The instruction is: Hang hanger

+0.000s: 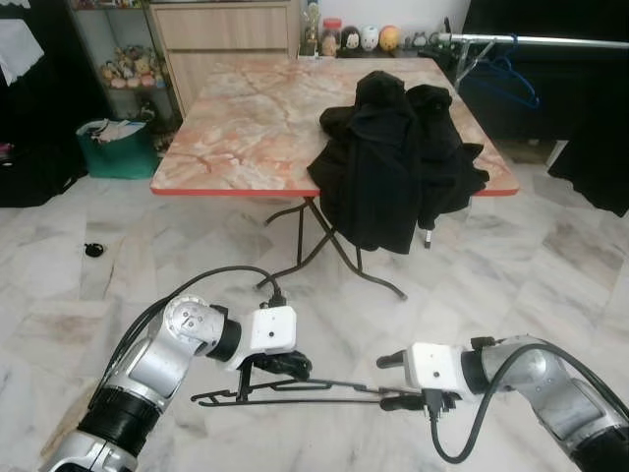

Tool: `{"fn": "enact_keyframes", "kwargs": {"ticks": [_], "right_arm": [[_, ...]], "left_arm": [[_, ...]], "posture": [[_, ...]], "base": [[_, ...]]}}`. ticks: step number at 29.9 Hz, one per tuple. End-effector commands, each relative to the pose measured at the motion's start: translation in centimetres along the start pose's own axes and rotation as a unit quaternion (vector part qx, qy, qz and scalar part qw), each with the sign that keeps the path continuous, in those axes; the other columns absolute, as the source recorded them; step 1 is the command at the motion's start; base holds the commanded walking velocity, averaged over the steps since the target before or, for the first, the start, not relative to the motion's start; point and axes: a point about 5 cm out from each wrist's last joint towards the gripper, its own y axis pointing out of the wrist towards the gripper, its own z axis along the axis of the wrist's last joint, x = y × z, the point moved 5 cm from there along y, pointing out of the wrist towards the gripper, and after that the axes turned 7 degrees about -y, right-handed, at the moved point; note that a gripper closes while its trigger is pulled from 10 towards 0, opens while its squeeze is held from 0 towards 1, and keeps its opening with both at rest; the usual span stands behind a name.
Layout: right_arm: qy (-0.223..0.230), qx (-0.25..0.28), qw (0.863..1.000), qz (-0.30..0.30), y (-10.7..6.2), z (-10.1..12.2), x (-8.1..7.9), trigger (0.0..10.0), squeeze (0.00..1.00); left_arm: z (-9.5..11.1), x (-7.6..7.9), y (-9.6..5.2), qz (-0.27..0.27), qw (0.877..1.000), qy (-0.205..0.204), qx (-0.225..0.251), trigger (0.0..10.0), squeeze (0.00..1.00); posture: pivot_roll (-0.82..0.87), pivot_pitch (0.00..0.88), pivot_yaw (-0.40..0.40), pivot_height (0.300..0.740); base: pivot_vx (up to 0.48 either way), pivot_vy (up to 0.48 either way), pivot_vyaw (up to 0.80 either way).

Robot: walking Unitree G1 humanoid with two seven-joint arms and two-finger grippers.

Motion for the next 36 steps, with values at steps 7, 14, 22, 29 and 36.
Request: {"fn": "enact_keyframes", "kwargs": {"ticks": [7, 14, 22, 29, 36], "right_arm": [[-0.002, 0.018, 1.0, -0.004, 0.6, 0.4, 0.2, 10.0, 0.0], [0.006, 0.028, 1.0, 0.002, 1.0, 0.2, -0.2, 10.0, 0.0], [0.022, 0.045, 0.999, 0.001, 1.8, 0.4, -0.1, 10.0, 0.0], [0.046, 0.067, 0.997, 0.015, 2.3, 0.5, -1.0, 10.0, 0.0], [0.068, 0.073, 0.994, 0.034, 2.7, 0.1, -2.2, 10.0, 0.0]], "left_arm": [[1.6, 0.8, -0.3, -0.022, 1.0, 0.014, 0.012, 10.0, 0.0], [2.4, 1.5, -0.1, -0.037, 0.999, 0.017, 0.016, 10.0, 0.0], [3.2, 1.8, 0.3, -0.045, 0.998, 0.024, 0.023, 10.0, 0.0], [3.7, 1.9, 0.4, -0.045, 0.998, 0.025, 0.028, 10.0, 0.0], [3.9, 1.8, 0.5, -0.043, 0.998, 0.024, 0.031, 10.0, 0.0]], "posture": [[0.0, 0.0, 0.004, 0.74], [0.0, 0.0, 0.004, 0.74], [0.0, 0.0, 0.005, 0.74], [0.01, 0.0, 0.004, 0.74], [0.01, 0.0, 0.002, 0.74]], "base": [[0.0, 0.0, 0.0], [0.0, 0.0, 0.0], [0.0, 0.0, 0.0], [0.0, 0.0, 0.0], [0.0, 0.0, 0.0]]}}
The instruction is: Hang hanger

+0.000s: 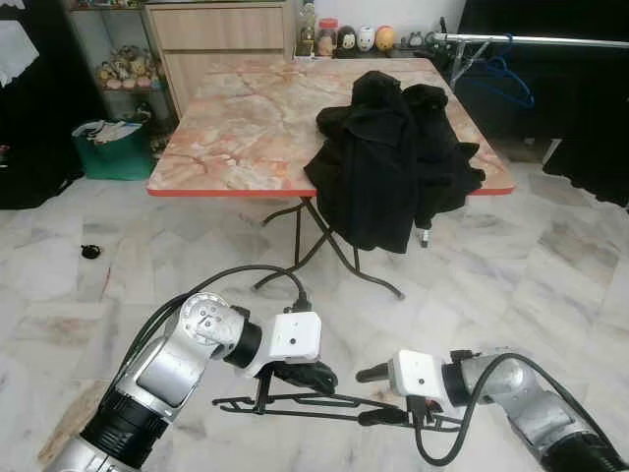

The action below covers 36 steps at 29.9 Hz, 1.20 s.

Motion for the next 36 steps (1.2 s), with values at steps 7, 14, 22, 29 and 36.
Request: {"fn": "enact_keyframes", "kwargs": {"ticks": [7, 14, 22, 29, 36], "right_arm": [[0.019, 0.008, 1.0, -0.004, 0.1, -0.5, -0.4, 8.8, 0.0], [0.028, 0.002, 1.0, -0.01, 0.3, -1.1, -0.4, 2.4, 0.0], [0.031, 0.003, 0.999, -0.016, 0.3, -1.3, -0.4, 0.0, 0.0], [0.038, 0.004, 0.999, -0.019, 0.3, -1.4, -0.4, 0.0, 0.0], [0.04, 0.005, 0.999, -0.023, 0.4, -1.5, -0.3, 0.0, 0.0]], "left_arm": [[0.8, -0.2, -0.2, 0.001, 1.0, 0.014, 0.004, 10.0, 0.0], [0.8, -0.3, -0.2, 0.004, 1.0, 0.013, 0.006, 10.0, 0.0], [0.5, -0.3, -0.4, 0.007, 1.0, 0.011, 0.002, 10.0, 0.0], [0.6, -0.3, -0.4, 0.007, 1.0, 0.01, 0.003, 10.0, 0.0], [0.6, -0.4, -0.4, 0.007, 1.0, 0.011, 0.005, 10.0, 0.0]], "posture": [[0.01, 0.0, 0.002, 0.74], [0.01, 0.0, 0.001, 0.74], [0.01, 0.0, 0.003, 0.74], [0.01, 0.0, 0.004, 0.74], [0.01, 0.0, 0.003, 0.74]], "base": [[0.0, 0.0, 0.0], [0.0, 0.0, 0.0], [0.0, 0.0, 0.0], [0.0, 0.0, 0.0], [0.0, 0.0, 0.0]]}}
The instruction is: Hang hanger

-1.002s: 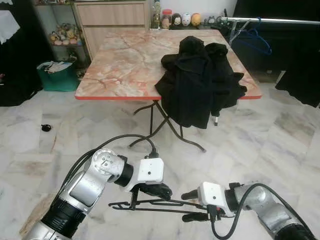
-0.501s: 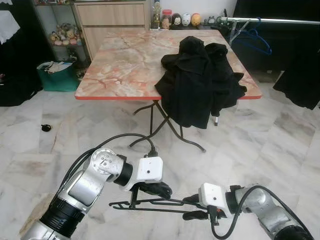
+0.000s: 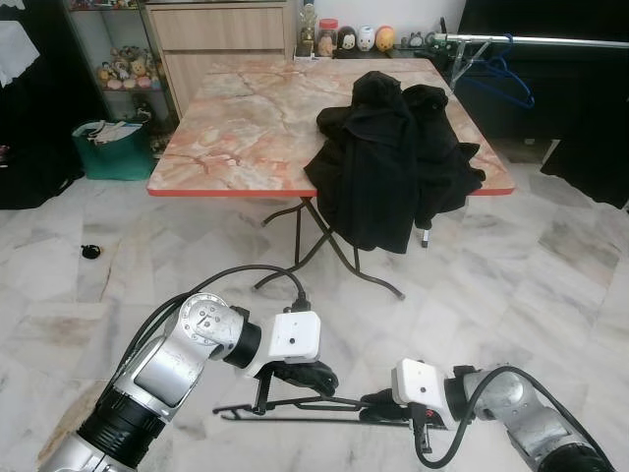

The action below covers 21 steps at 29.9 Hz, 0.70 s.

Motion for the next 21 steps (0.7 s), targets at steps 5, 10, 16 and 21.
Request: {"fn": "enact_keyframes", "kwargs": {"ticks": [5, 10, 16, 21], "right_arm": [[-0.001, 0.006, 1.0, -0.003, 0.18, 0.12, 0.07, 0.0, 0.0], [0.0, 0.006, 1.0, -0.006, 0.25, 0.07, 0.07, 0.0, 0.0], [0.002, 0.006, 1.0, -0.009, 0.32, 0.02, 0.09, 0.0, 0.0], [0.006, 0.003, 1.0, -0.006, 0.49, -0.21, -0.13, 0.0, 0.0]], "left_arm": [[0.7, -0.38, -0.53, 0.007, 1.0, 0.012, 0.001, 10.0, 0.0], [0.77, -0.36, -0.62, 0.003, 1.0, 0.002, 0.006, 10.0, 1.0], [0.98, -0.23, -0.68, -0.003, 1.0, -0.004, 0.014, 10.0, 1.0], [0.8, -0.26, -0.92, 0.0, 1.0, -0.006, 0.009, 10.0, 1.0]], "posture": [[0.02, 0.0, 0.003, 0.74], [0.01, 0.0, 0.004, 0.74], [0.02, 0.0, 0.002, 0.74], [0.02, 0.0, 0.002, 0.74]], "base": [[0.0, 0.0, 0.0], [0.0, 0.0, 0.0], [0.0, 0.0, 0.0], [0.0, 0.0, 0.0]]}}
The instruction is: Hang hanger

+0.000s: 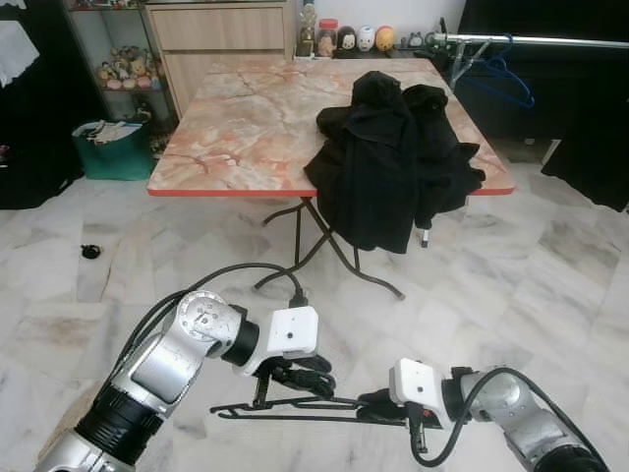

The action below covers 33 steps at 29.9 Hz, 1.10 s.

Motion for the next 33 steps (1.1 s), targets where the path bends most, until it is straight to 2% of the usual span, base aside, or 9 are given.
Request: {"fn": "enact_keyframes", "kwargs": {"ticks": [1, 13, 18, 19, 26, 27, 30, 32, 33], "right_arm": [[-0.001, -0.002, 1.0, -0.001, 0.0, -0.2, -0.1, 0.0, 0.0], [0.038, -0.025, 0.999, -0.005, 0.6, -2.2, -1.4, 0.0, 0.0], [0.055, -0.036, 0.997, -0.048, 1.0, -3.1, -1.1, 0.0, 0.0], [0.059, -0.042, 0.996, -0.06, 1.2, -3.4, -1.0, 0.0, 0.0], [0.092, -0.066, 0.981, -0.157, 1.7, -4.7, 0.3, 0.0, 0.0], [0.119, -0.079, 0.969, -0.2, 1.6, -5.5, 0.9, 10.0, 0.0], [0.133, -0.091, 0.955, -0.25, 1.5, -6.0, 1.5, 10.0, 0.0], [0.185, -0.103, 0.92, -0.33, 1.0, -7.0, 2.4, 10.0, 0.0], [0.235, -0.111, 0.881, -0.396, 0.4, -8.0, 2.7, 10.0, 0.0]], "left_arm": [[0.9, -0.2, -0.6, 0.004, 1.0, 0.016, 0.006, 10.0, 1.0], [1.2, -2.6, -2.9, 0.077, 0.996, -0.011, 0.037, 10.0, 1.0], [2.2, -6.0, -5.0, 0.2, 0.973, -0.021, 0.112, 10.0, 1.0], [1.9, -7.1, -5.8, 0.238, 0.962, -0.036, 0.127, 10.0, 0.0], [-0.9, -9.5, -8.7, 0.356, 0.915, -0.094, 0.163, 10.0, 0.0], [-2.0, -10.1, -9.4, 0.391, 0.896, -0.12, 0.171, 10.0, 0.0], [-3.6, -11.1, -10.4, 0.447, 0.864, -0.153, 0.176, 10.0, 0.0], [-7.3, -11.9, -11.4, 0.516, 0.812, -0.224, 0.154, 10.0, 0.0], [-10.7, -11.5, -11.5, 0.55, 0.778, -0.277, 0.128, 10.0, 0.0]], "posture": [[0.02, 0.0, 0.001, 0.74], [0.02, 0.0, 0.003, 0.74], [0.02, 0.0, 0.004, 0.74], [0.02, 0.0, 0.003, 0.74], [0.03, 0.0, 0.001, 0.74], [0.03, 0.0, 0.0, 0.74], [0.03, 0.0, -0.002, 0.74], [0.03, 0.0, -0.003, 0.74], [0.03, 0.0, -0.002, 0.74]], "base": [[0.0, 0.0, 0.0], [0.0, 0.0, 0.0], [0.0, 0.0, 0.0], [0.0, 0.0, 0.0], [0.0, 0.0, 0.0], [0.0, 0.0, 0.0], [0.0, 0.0, 0.0], [0.0, 0.0, 0.0], [0.0, 0.0, 0.0]]}}
